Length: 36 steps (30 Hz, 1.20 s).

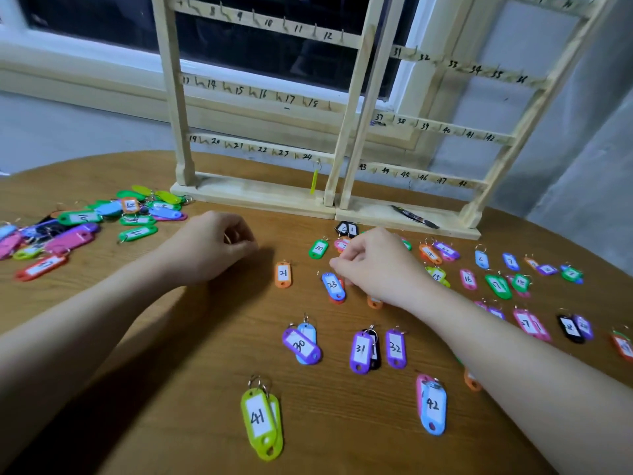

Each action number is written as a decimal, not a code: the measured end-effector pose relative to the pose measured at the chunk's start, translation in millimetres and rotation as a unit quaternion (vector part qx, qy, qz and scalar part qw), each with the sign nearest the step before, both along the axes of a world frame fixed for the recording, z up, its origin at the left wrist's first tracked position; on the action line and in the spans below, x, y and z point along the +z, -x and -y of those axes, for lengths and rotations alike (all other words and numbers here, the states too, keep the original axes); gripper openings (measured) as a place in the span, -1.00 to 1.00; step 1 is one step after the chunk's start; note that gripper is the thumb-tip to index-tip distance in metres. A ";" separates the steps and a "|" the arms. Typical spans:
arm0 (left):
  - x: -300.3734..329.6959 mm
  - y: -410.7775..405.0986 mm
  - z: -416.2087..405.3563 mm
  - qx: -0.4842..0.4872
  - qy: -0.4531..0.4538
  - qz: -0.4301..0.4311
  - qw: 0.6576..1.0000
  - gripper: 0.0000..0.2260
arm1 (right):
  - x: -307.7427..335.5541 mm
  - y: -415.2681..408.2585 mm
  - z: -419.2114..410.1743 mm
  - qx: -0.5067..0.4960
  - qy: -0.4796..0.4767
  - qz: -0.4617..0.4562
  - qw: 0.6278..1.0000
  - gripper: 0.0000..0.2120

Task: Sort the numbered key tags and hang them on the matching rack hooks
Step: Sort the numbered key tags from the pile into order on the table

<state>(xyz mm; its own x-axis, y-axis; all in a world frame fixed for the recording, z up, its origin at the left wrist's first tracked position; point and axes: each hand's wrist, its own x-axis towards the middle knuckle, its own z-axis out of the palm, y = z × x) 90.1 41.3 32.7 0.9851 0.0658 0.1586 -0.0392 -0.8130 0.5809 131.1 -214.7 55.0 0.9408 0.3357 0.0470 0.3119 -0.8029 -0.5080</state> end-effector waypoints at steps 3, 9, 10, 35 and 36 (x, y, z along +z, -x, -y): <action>-2.4 13.0 -30.2 0.036 -0.015 0.018 0.999 -0.95 | 2.3 -0.3 -20.4 0.026 -0.028 0.004 0.999 -0.83; -15.4 20.2 -102.5 0.174 -0.115 0.120 0.971 -0.93 | -5.0 -6.2 -89.1 0.112 -0.083 -0.006 0.990 -0.87; -17.8 19.5 -112.3 0.192 -0.120 0.131 0.965 -0.92 | -8.1 -10.0 -101.1 0.126 -0.075 0.006 0.989 -0.86; -38.3 8.7 -156.3 0.210 -0.164 0.115 0.957 -0.78 | -53.6 -69.6 -236.1 0.186 -0.066 0.123 0.973 -0.80; -38.8 8.1 -156.3 0.211 -0.163 0.116 0.957 -0.79 | -54.0 -69.3 -235.9 0.184 -0.081 0.121 0.972 -0.80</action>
<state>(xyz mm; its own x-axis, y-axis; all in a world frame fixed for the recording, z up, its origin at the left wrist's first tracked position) 82.0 197.6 -6.1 0.8178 0.3597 0.4493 0.2356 -0.9215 0.3089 200.4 21.2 1.0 0.7134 0.6174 0.3313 0.6887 -0.5305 -0.4943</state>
